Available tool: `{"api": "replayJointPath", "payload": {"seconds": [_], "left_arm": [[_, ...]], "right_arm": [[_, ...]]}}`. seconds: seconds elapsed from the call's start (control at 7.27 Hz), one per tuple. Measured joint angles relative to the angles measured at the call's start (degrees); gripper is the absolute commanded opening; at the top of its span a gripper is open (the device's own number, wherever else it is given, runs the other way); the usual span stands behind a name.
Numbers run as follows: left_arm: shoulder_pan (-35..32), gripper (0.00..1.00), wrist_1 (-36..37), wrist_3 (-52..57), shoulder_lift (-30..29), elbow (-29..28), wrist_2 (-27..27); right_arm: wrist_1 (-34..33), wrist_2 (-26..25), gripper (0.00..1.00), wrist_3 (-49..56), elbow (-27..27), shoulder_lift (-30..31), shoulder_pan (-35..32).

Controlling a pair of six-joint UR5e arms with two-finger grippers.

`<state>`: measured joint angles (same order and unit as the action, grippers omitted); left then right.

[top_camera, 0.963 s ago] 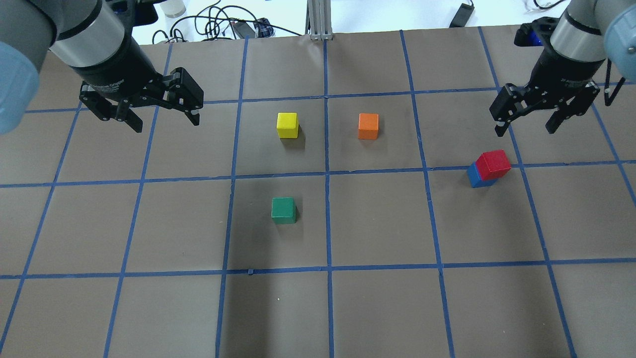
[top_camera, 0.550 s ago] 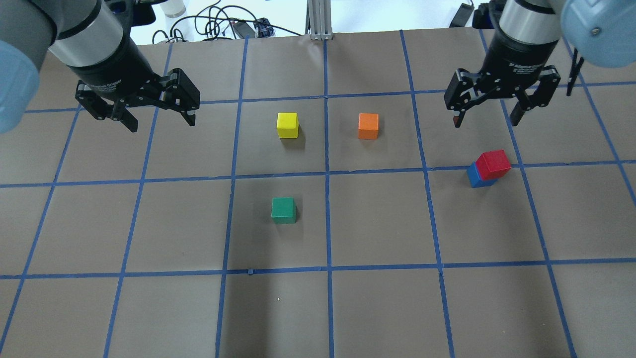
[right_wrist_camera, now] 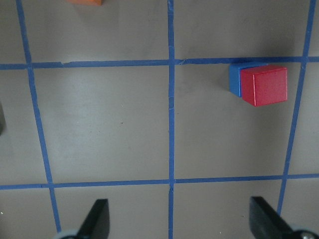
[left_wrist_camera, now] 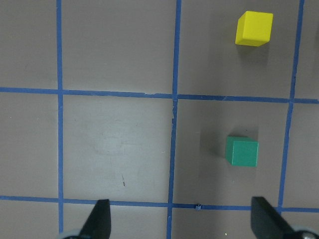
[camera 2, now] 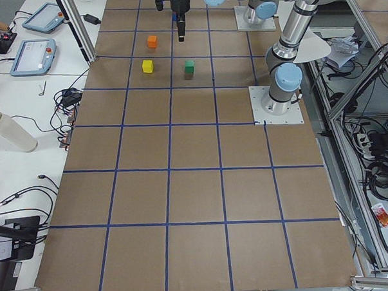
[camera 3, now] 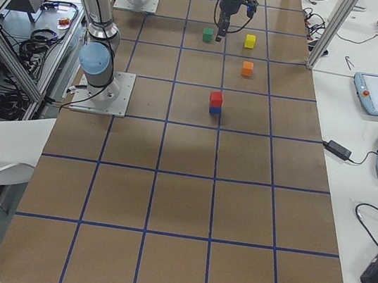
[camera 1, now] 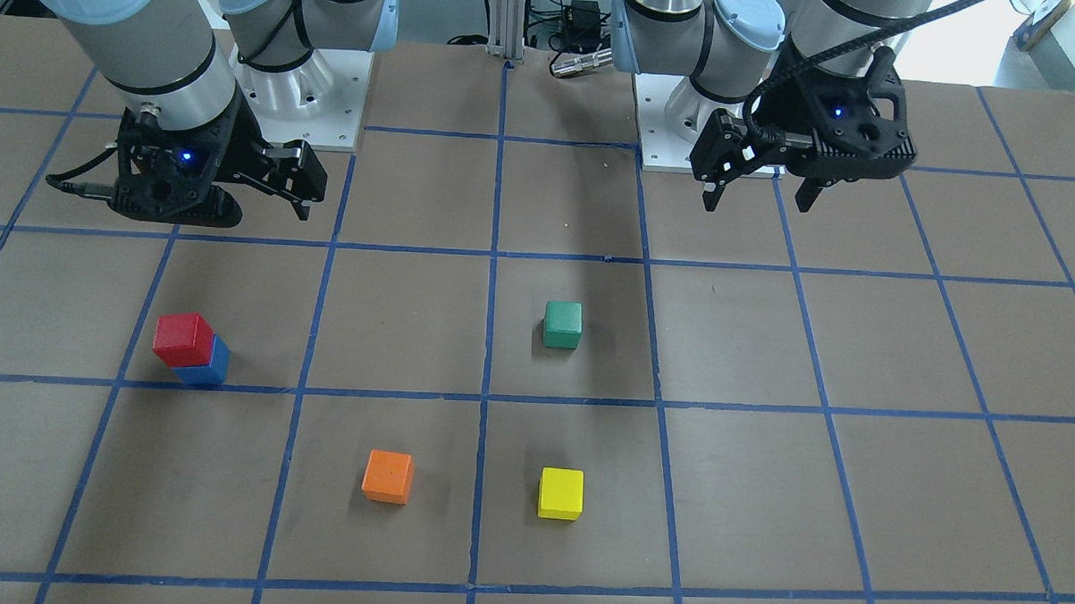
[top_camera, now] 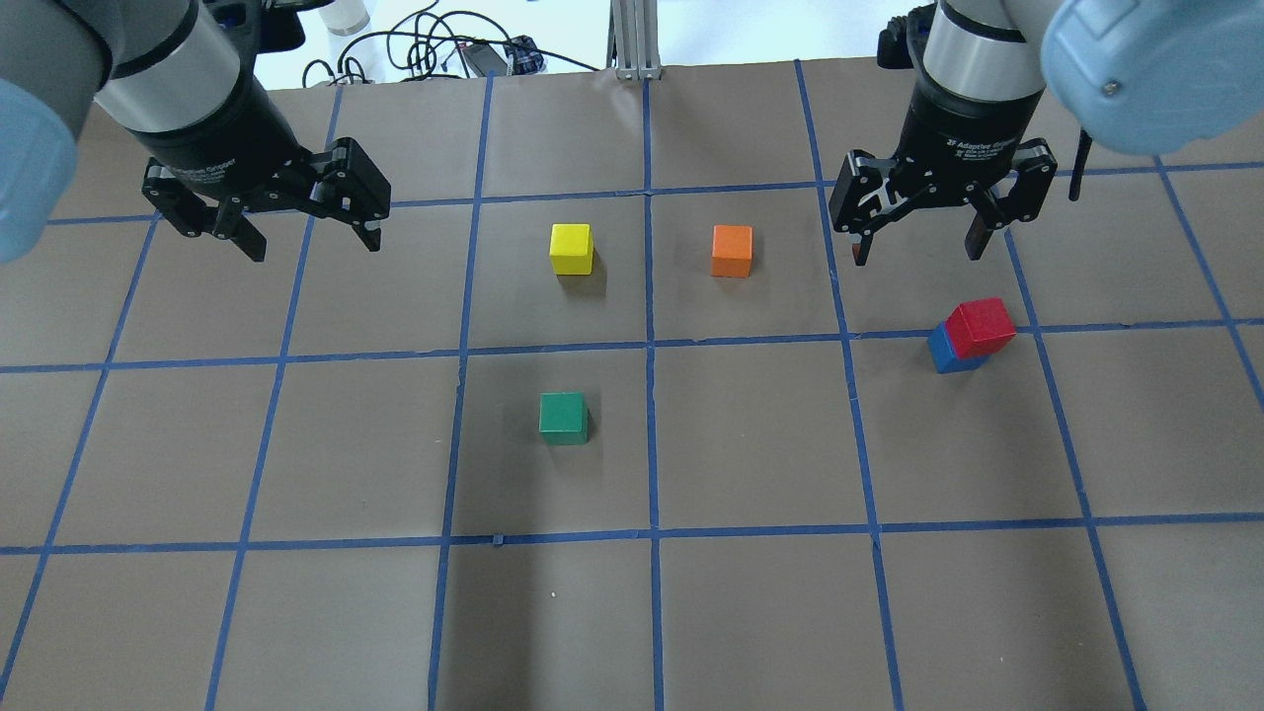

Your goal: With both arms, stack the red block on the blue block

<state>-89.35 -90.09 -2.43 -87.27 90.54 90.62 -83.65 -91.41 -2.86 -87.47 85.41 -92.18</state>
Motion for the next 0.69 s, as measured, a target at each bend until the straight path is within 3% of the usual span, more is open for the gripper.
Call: {"api": "replayJointPath", "payload": {"seconds": [0.69], "left_arm": [[-0.2,1.00,0.0,0.0,0.3,0.4,-0.2]], "right_arm": [[-0.1,-0.2,1.00,0.6,-0.3,-0.3,-0.1]]}}
